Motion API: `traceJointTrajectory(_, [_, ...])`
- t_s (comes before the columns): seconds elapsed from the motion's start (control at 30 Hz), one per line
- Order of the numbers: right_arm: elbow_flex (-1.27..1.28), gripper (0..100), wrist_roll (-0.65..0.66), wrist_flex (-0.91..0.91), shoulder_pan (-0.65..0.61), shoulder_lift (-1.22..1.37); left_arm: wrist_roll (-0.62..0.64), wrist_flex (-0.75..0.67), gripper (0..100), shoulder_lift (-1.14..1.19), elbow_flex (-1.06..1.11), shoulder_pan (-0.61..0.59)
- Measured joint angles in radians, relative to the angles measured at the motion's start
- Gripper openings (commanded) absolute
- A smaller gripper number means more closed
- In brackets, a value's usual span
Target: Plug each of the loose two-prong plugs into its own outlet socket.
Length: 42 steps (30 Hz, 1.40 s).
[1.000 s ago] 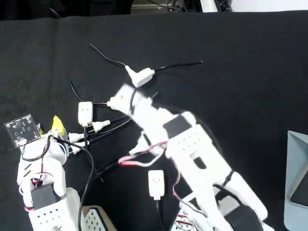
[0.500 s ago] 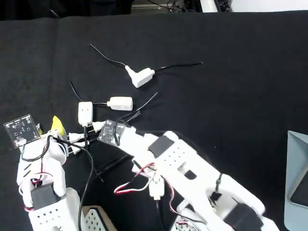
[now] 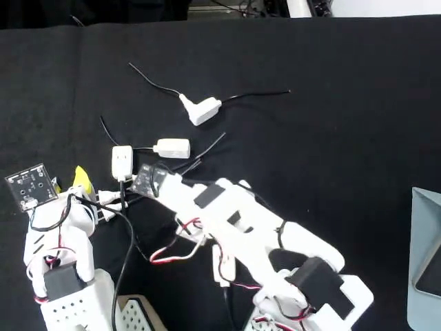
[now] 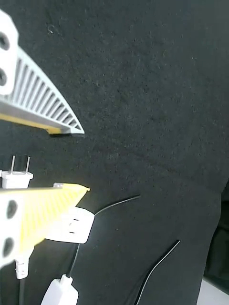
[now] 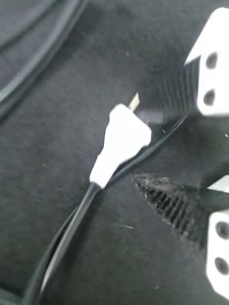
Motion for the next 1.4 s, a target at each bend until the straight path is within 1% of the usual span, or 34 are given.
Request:
traceJointTrajectory(0.03, [-0.012,2.6,-0.006,0.000,0.000,0.000,0.000,0.000,18,0.000,0.000,0.000])
traceJointTrajectory(0.13, [-0.043,1.2,-0.011,0.002,-0.002,0.000,0.000,0.000,18,0.000,0.000,0.000])
traceJointTrajectory(0.23, [-0.058,1.1,-0.015,0.038,0.012,-0.017,0.000,0.000,18,0.000,0.000,0.000])
traceJointTrajectory(0.33, [-0.061,1.1,-0.014,0.049,0.061,-0.057,0.000,0.000,18,0.000,0.000,0.000])
traceJointTrajectory(0.47, [-0.061,1.3,-0.078,0.049,0.114,-0.077,0.000,0.000,18,0.000,0.000,0.000])
traceJointTrajectory(0.53, [-0.061,4.2,-0.109,0.049,0.123,-0.077,0.000,0.000,18,0.000,0.000,0.000])
traceJointTrajectory(0.6, [-0.061,11.7,-0.115,0.049,0.121,-0.077,0.000,0.000,18,0.000,0.000,0.000])
traceJointTrajectory(0.67, [-0.061,19.1,-0.121,0.054,0.106,-0.077,0.000,0.000,18,0.000,0.000,0.000])
traceJointTrajectory(0.73, [-0.061,22.4,-0.120,0.078,0.068,-0.077,0.000,0.000,18,0.000,0.000,0.000])
traceJointTrajectory(0.9, [-0.061,22.2,-0.120,0.100,-0.052,-0.077,0.000,0.000,18,0.000,0.000,0.000])
traceJointTrajectory(1.0, [-0.061,22.2,-0.120,0.075,-0.098,-0.077,0.000,0.000,18,0.000,0.000,0.000])
traceJointTrajectory(1.13, [-0.061,22.2,-0.120,0.023,-0.106,-0.071,0.000,0.000,18,0.000,0.000,0.000])
traceJointTrajectory(1.3, [-0.095,22.1,-0.121,-0.031,-0.106,0.058,0.000,0.000,18,0.000,0.000,0.000])
traceJointTrajectory(1.33, [-0.112,21.4,-0.121,-0.043,-0.106,0.095,0.000,0.000,18,0.000,0.000,0.000])
traceJointTrajectory(1.4, [-0.140,16.5,-0.120,-0.063,-0.104,0.157,0.000,0.000,18,0.000,0.000,0.000])
